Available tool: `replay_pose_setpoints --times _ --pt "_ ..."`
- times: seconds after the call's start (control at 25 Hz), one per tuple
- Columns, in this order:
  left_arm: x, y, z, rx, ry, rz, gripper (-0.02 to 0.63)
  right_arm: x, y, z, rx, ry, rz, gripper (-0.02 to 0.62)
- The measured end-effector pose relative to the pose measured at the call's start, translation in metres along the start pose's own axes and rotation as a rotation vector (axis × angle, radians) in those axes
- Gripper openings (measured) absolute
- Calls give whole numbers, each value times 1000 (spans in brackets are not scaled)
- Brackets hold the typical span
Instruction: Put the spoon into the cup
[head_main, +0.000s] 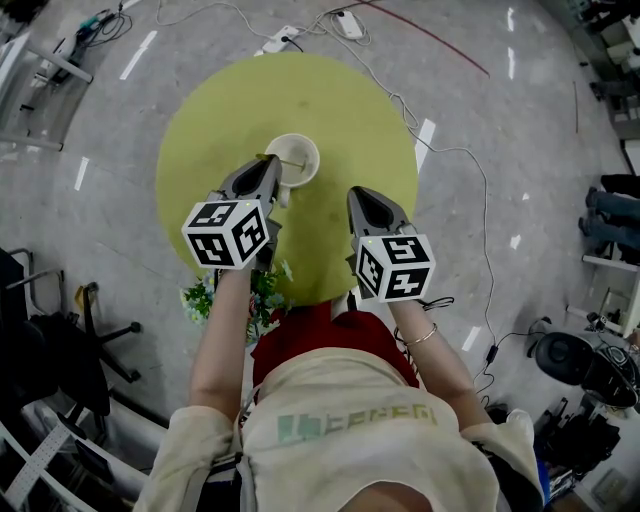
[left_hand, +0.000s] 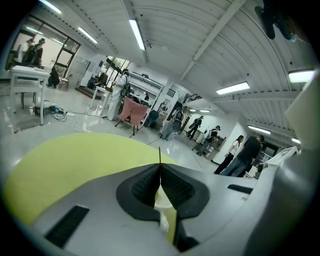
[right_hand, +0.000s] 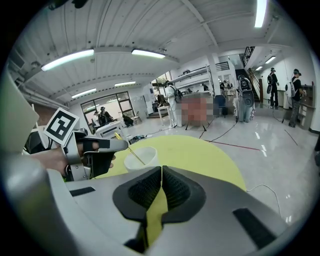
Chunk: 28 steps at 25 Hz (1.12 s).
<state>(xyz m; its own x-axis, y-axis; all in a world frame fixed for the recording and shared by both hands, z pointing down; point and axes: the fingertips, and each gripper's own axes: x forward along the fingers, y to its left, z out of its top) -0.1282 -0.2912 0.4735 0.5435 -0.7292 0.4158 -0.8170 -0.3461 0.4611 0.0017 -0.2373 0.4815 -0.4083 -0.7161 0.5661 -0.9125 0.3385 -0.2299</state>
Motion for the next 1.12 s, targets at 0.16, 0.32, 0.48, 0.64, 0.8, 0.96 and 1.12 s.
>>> replay_pose_setpoints --times 0.16,0.32,0.48,0.64,0.8,0.96,1.12 --pt "2 4 2 -14 0 0 26 1 -1 0 1 6 -2 37" --pt "4 12 1 -56 1 2 26 4 0 -1 1 14 0 37" --pt "6 21 1 -104 -1 11 26 8 -2 0 4 19 1 37" --pt "9 31 1 -126 3 19 26 13 -3 1 7 26 2 37" --pt "12 36 0 -136 6 23 28 17 -2 0 8 32 5 37" --pt "14 38 -2 -145 7 21 28 19 -3 -3 11 38 7 37" --pt "19 40 -3 -158 7 22 28 22 -5 -4 12 44 10 37"
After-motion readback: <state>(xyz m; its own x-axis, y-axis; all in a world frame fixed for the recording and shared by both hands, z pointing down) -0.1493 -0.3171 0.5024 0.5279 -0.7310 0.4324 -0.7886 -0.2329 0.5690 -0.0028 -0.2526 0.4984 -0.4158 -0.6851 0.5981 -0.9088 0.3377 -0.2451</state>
